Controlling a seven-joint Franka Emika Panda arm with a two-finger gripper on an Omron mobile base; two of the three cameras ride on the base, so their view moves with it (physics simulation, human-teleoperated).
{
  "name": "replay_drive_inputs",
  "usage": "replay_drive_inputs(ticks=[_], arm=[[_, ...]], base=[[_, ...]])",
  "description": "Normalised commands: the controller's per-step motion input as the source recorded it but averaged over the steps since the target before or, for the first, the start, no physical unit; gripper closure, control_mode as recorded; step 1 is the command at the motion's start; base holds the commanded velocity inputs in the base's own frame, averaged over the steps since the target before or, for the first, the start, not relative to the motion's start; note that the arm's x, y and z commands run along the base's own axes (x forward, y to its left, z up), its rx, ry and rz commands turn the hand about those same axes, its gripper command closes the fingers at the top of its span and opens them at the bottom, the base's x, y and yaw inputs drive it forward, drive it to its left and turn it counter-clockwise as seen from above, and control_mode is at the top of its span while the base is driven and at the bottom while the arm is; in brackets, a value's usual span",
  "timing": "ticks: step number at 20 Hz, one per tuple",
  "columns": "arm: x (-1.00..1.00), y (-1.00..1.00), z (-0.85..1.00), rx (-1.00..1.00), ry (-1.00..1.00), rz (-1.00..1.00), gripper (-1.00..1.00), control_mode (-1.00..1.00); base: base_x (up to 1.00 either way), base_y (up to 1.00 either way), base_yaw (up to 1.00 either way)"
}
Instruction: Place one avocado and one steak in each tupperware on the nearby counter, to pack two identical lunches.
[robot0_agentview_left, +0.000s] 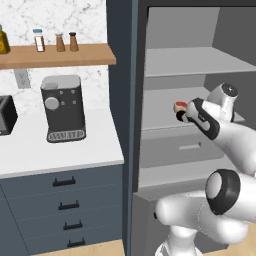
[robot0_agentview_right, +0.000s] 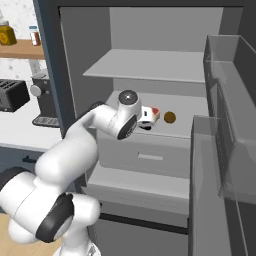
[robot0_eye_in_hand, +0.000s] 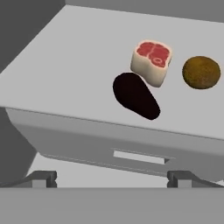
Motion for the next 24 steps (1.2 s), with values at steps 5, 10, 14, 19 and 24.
replay_drive_inputs(ticks=[5,10,14,19,24], arm=[[0.16,-0.13,-0.24,0.00,0.00,0.00,-1.00,-1.00],[0.47,-0.02,-0.14,0.00,0.00,0.00,-1.00,-1.00],[0.44,0.00,-0.09,0.00,0.00,0.00,-1.00,-1.00],[0.36,-0.08,-0.08,0.01,0.00,0.00,-1.00,-1.00],[0.24,-0.15,-0.10,0.03,0.00,0.00,-1.00,-1.00]], base=[[0.00,0.00,0.00],[0.00,0.00,0.00],[0.00,0.00,0.00],[0.00,0.00,0.00],[0.00,0.00,0.00]])
